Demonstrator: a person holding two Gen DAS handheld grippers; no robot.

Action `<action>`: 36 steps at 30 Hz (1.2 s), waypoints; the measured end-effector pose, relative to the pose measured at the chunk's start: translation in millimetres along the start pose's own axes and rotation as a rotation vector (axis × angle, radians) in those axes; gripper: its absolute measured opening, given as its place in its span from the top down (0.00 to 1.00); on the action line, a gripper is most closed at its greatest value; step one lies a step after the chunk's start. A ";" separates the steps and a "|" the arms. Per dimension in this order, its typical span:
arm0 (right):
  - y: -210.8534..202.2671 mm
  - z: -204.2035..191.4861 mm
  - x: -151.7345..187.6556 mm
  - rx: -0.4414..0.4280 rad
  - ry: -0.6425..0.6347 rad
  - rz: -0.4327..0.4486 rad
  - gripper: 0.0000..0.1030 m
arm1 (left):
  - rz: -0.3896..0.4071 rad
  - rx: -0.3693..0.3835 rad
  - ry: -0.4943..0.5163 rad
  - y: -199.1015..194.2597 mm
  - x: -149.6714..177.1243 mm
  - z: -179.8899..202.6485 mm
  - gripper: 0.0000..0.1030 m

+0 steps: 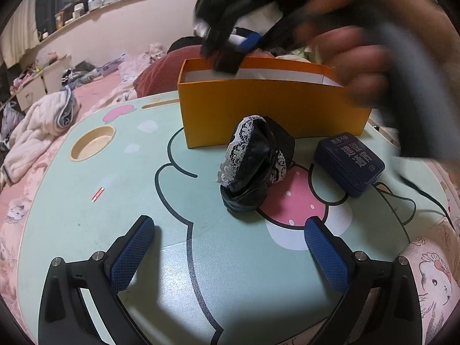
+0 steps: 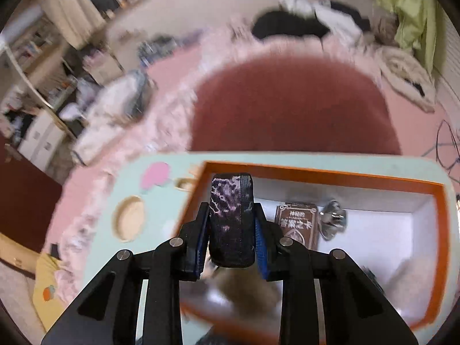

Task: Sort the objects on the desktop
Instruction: 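Grasp the black pouch with red print with the right gripper and lift, then place the black pouch on the table beside the blue tin, open right gripper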

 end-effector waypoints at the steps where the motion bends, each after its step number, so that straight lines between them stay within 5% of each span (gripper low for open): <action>1: -15.6 -2.3 3.0 -0.028 -0.006 0.030 0.72 | 0.001 0.000 -0.001 -0.9 0.8 -1.3 0.00; 6: -90.4 -7.7 44.1 -0.114 -0.067 0.108 0.72 | 0.001 -0.001 -0.001 -1.0 -0.1 -1.2 0.00; 15: -55.8 22.4 103.9 -0.075 -0.018 -0.074 0.71 | 0.002 0.001 0.000 -1.3 0.3 -1.6 0.00; 18: -42.9 33.1 101.2 -0.019 -0.003 -0.057 0.70 | 0.003 0.002 0.000 -1.3 0.2 -1.4 0.00; 21: -52.7 40.5 98.5 -0.090 0.052 -0.003 0.68 | 0.003 0.002 0.000 -0.6 -1.0 -0.2 0.00; 23: -67.4 40.5 98.9 -0.097 0.040 0.046 0.57 | 0.004 0.001 0.000 -1.5 -0.2 -1.0 0.00; 30: -109.4 39.4 146.4 -0.038 -0.139 0.127 0.53 | 0.004 0.001 0.000 -0.8 -1.4 -0.2 0.00; 36: -109.0 74.8 182.5 0.071 -0.116 0.049 0.52 | 0.002 0.001 0.001 -1.7 0.1 -1.3 0.00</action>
Point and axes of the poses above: each gripper's, at about its wrist camera, not at the fingertips, and y roughly the way its jaws point, z to its right, x to its underside, the point moved 5 cm from there along y, roughly the way its jaws point, and after that the axes turned 5 degrees about z, right-handed, at the moved point
